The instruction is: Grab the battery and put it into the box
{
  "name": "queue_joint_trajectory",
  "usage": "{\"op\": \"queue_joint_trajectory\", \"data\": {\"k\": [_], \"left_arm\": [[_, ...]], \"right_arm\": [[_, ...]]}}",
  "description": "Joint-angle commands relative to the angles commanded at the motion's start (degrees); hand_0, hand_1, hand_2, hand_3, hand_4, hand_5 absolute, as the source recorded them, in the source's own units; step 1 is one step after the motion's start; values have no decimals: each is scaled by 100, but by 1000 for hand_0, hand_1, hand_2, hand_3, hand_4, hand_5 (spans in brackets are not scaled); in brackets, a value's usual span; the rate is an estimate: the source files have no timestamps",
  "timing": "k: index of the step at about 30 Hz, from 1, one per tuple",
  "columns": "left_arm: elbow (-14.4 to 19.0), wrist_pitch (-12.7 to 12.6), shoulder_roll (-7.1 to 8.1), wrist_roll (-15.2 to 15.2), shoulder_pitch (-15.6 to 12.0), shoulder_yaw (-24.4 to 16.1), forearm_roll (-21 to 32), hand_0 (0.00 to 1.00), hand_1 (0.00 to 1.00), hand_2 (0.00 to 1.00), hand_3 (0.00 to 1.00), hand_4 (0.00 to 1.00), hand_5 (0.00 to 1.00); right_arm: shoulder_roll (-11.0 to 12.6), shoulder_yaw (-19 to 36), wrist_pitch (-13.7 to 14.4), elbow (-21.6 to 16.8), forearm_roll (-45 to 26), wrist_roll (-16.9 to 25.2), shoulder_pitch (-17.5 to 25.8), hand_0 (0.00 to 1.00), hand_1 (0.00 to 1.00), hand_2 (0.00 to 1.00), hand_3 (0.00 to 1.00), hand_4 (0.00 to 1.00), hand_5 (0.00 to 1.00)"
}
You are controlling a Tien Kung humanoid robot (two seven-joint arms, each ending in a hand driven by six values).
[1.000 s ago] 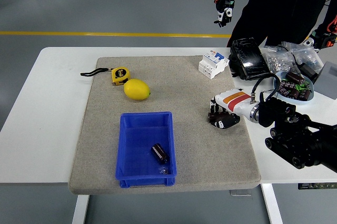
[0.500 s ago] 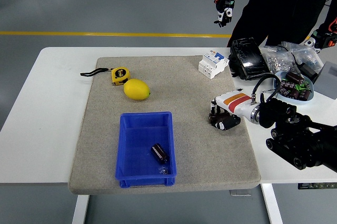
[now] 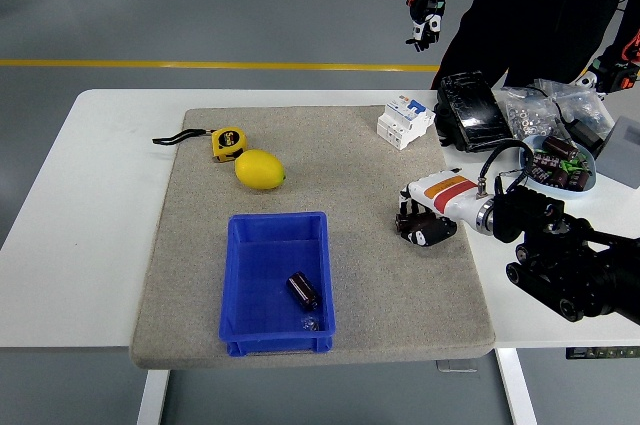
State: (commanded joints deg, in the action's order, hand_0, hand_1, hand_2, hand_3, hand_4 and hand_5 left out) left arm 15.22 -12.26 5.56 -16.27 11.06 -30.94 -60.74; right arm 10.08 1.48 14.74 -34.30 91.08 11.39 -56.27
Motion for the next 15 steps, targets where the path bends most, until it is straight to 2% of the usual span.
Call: {"op": "queue_joint_trajectory", "data": {"k": [9,15], "left_arm": [[-11,8,18,-9,-47,-33,-45,586,608,640,579,632,590],[-20,10,38,-16,-101,-61,-74,580,607,638,579,631,589]], "right_arm": [[90,-14,154,-358,49,-60,-101,181,373,488,480,610,317],[138,203,129,-872,362,-167,-220,181,373,488,480,610,326]]}}
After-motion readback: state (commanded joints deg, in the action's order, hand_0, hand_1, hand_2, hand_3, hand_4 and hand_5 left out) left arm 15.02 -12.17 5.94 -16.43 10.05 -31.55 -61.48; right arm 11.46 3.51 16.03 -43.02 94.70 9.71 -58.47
